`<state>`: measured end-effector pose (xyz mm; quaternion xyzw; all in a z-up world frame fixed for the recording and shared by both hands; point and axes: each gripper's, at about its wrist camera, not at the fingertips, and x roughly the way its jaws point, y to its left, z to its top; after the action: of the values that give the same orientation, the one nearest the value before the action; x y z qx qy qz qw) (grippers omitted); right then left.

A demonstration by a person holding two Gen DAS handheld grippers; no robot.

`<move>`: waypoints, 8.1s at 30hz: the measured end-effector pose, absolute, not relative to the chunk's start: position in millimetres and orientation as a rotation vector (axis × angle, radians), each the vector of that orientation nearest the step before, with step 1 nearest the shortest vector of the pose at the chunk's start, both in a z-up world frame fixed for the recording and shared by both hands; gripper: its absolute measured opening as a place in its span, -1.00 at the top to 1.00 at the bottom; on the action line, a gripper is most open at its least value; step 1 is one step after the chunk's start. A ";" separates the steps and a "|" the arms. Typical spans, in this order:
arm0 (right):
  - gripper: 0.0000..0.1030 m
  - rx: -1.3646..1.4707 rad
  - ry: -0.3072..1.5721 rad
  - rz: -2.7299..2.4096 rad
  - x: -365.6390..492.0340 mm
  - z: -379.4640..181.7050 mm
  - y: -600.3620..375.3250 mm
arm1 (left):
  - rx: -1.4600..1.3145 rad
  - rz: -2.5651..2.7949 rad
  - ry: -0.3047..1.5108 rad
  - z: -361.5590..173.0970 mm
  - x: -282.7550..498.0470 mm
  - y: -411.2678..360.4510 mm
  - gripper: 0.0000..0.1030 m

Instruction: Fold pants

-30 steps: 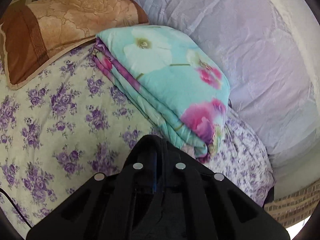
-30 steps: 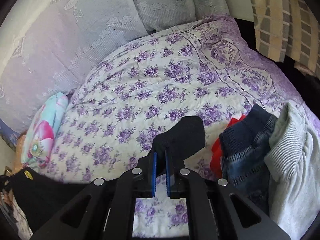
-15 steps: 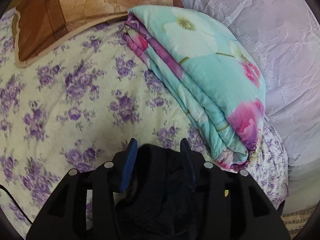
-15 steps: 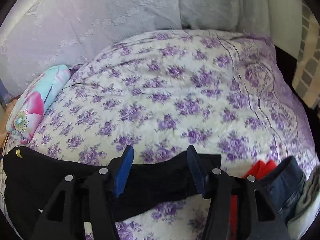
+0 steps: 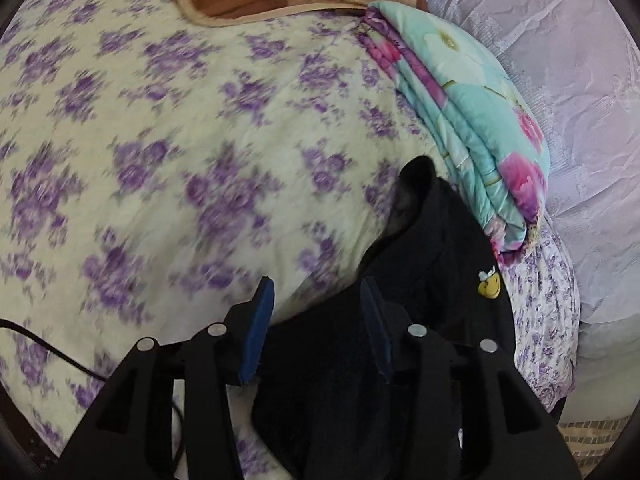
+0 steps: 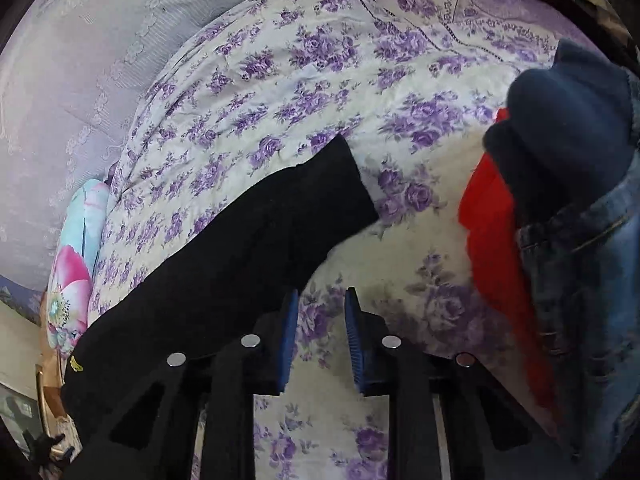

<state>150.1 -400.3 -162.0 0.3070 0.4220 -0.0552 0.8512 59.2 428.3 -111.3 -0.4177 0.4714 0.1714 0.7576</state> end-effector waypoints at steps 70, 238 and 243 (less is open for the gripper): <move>0.24 0.924 0.918 -0.240 -140.9 -178.3 -429.1 | -1.061 0.286 1.056 -160.5 -97.2 401.1 0.05; 0.91 -0.473 0.950 0.726 39.7 -9.3 -141.3 | -0.757 -0.116 1.045 -62.7 134.7 441.6 0.91; 0.91 -0.417 1.011 0.719 -30.8 -32.9 -145.0 | -0.737 -0.117 1.048 -59.7 65.2 456.7 1.00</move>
<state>-30.8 -145.0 -32.9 -0.1940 0.4700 0.3345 0.7935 65.2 456.7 -59.7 -0.3438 0.4887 -0.0543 0.8000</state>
